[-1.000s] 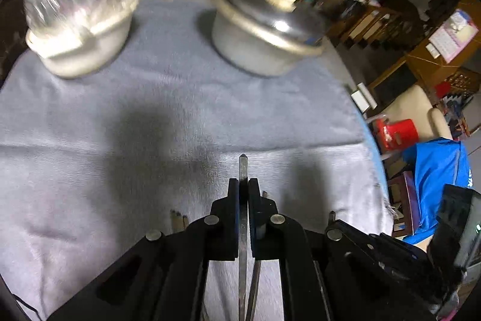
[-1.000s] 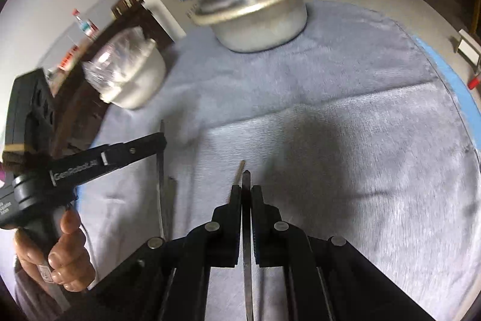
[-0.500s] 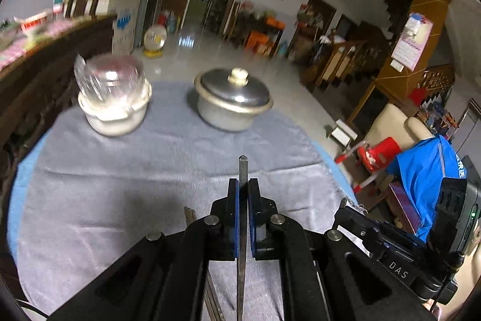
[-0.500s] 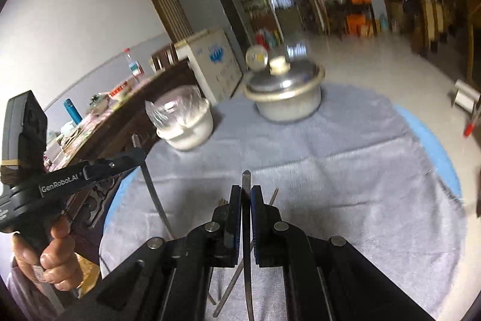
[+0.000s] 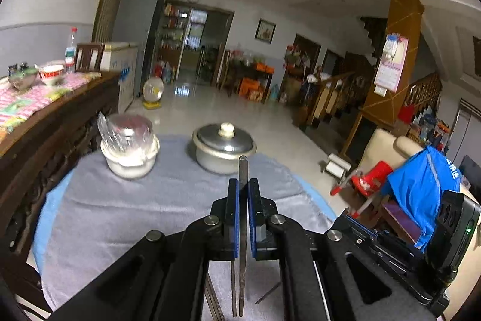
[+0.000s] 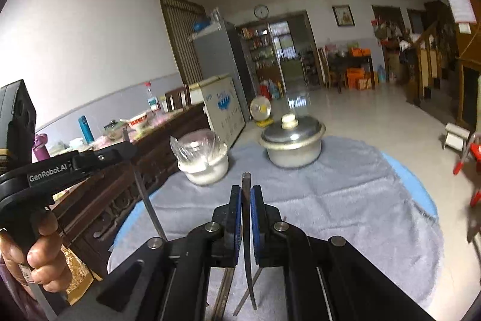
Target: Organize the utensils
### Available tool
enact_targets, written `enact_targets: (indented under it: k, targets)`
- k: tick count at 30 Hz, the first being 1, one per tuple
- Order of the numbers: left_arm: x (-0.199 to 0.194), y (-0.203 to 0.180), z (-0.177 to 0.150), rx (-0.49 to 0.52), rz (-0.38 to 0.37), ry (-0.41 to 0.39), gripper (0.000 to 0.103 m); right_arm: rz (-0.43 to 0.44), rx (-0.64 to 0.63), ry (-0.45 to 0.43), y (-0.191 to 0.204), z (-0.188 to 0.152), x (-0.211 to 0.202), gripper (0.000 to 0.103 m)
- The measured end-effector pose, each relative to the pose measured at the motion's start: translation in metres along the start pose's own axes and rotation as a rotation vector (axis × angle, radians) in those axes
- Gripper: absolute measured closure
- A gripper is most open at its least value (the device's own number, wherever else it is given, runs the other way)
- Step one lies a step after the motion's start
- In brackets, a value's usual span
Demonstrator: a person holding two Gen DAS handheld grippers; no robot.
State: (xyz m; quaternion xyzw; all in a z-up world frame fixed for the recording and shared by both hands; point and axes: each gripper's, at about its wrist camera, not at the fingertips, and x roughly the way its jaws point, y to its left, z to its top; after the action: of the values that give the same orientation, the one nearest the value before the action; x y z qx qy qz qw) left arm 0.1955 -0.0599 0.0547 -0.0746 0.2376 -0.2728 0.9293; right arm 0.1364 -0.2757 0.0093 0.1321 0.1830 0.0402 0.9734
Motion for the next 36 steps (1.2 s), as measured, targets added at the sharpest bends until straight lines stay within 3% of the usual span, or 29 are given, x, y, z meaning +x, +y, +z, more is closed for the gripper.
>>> enact_targets:
  k: [10, 20, 36]
  targets:
    - [-0.059, -0.011, 0.013, 0.002, -0.024, -0.108, 0.098, 0.030, -0.056, -0.093, 0.032, 0.024, -0.047, 0.096]
    - [-0.091, -0.007, -0.001, -0.023, -0.009, -0.141, 0.098, 0.079, -0.087, -0.158, 0.061, 0.030, -0.096, 0.096]
    - [-0.091, 0.000, -0.049, -0.098, 0.070, -0.103, 0.098, 0.097, -0.075, -0.054, 0.074, -0.012, -0.103, 0.096]
